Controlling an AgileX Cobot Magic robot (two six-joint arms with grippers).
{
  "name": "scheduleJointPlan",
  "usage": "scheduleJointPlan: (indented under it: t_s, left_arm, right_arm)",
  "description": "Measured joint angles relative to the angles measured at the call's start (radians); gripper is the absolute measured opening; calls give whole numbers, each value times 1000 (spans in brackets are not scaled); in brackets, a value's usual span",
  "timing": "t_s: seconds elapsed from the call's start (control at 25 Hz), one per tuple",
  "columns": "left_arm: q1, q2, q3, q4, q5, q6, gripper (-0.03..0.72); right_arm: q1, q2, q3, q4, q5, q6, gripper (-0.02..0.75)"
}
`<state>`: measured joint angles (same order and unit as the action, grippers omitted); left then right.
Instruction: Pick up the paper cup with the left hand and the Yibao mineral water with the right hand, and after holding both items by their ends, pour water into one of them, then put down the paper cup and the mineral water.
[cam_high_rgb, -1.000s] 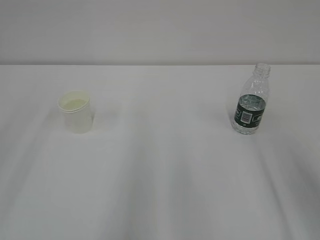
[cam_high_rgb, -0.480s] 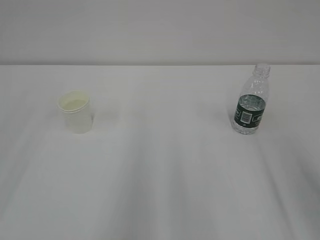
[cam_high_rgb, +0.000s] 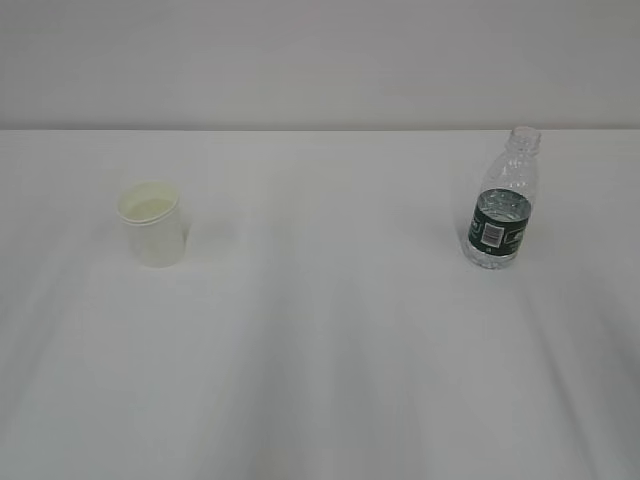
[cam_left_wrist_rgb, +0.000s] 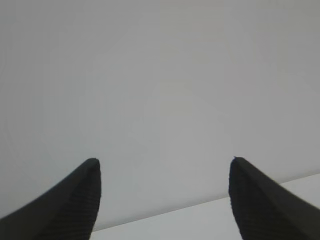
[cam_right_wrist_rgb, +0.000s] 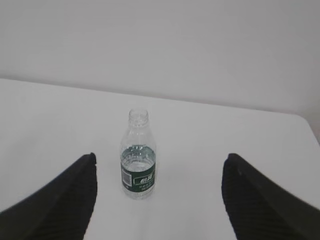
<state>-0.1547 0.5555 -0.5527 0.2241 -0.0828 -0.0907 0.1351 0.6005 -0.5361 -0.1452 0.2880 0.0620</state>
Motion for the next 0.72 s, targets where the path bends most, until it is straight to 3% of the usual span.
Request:
scheduleJointPlan:
  t_s: [0.72]
  left_arm:
    - [0,-89,0,-101,71,-19,571]
  right_arm:
    - [0,-103,-94,-4,129,-2,588]
